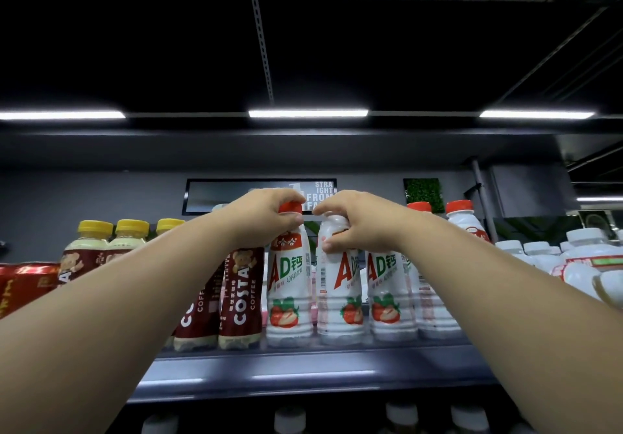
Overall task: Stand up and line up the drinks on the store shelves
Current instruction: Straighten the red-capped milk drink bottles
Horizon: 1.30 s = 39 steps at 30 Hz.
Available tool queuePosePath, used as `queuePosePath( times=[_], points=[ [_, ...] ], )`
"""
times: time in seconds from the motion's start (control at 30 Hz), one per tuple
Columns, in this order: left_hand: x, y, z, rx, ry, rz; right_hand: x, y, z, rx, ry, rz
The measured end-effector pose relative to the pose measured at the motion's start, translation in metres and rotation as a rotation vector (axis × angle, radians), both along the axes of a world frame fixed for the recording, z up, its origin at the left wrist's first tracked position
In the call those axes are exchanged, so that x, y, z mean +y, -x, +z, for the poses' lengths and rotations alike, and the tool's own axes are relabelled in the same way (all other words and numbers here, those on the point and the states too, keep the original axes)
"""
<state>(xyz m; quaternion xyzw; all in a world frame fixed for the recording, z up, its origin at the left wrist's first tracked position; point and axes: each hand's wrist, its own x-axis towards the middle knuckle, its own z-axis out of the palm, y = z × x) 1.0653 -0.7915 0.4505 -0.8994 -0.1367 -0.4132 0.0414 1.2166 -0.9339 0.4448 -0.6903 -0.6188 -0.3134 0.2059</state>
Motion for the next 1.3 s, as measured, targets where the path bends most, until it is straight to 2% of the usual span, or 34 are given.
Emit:
queuePosePath(
  times=[0.17, 0.43, 0.57, 0.63, 0.77, 0.9, 1.0, 1.13, 1.3],
  points=[
    [-0.019, -0.006, -0.002, -0.052, -0.023, 0.010, -0.024, -0.006, -0.002, -0.051, -0.064, -0.037],
    [-0.067, -0.052, -0.002, -0.023, -0.077, -0.014, -0.080, -0.055, -0.003, 0.012, -0.111, -0.164],
    [-0.081, -0.080, 0.000, 0.006, -0.202, 0.138, -0.088, -0.075, -0.005, 0.052, -0.077, -0.166],
    [-0.079, -0.088, 0.004, 0.017, -0.159, 0.244, -0.085, -0.080, -0.006, 0.030, -0.074, -0.186],
    [-0.066, -0.082, 0.006, -0.020, -0.054, 0.429, -0.072, -0.078, -0.009, -0.175, -0.202, -0.245],
    [-0.058, -0.070, 0.000, -0.102, -0.004, 0.371, -0.053, -0.061, -0.012, -0.238, -0.175, -0.158],
    [-0.060, -0.065, -0.004, -0.095, -0.031, 0.365, -0.041, -0.052, -0.012, -0.210, -0.147, -0.129],
    [-0.060, -0.066, -0.006, -0.019, -0.142, 0.409, -0.039, -0.048, -0.009, -0.082, -0.085, -0.190],
    [-0.047, -0.059, 0.009, 0.059, -0.042, 0.293, -0.035, -0.041, -0.008, -0.155, -0.033, -0.313]
  ],
)
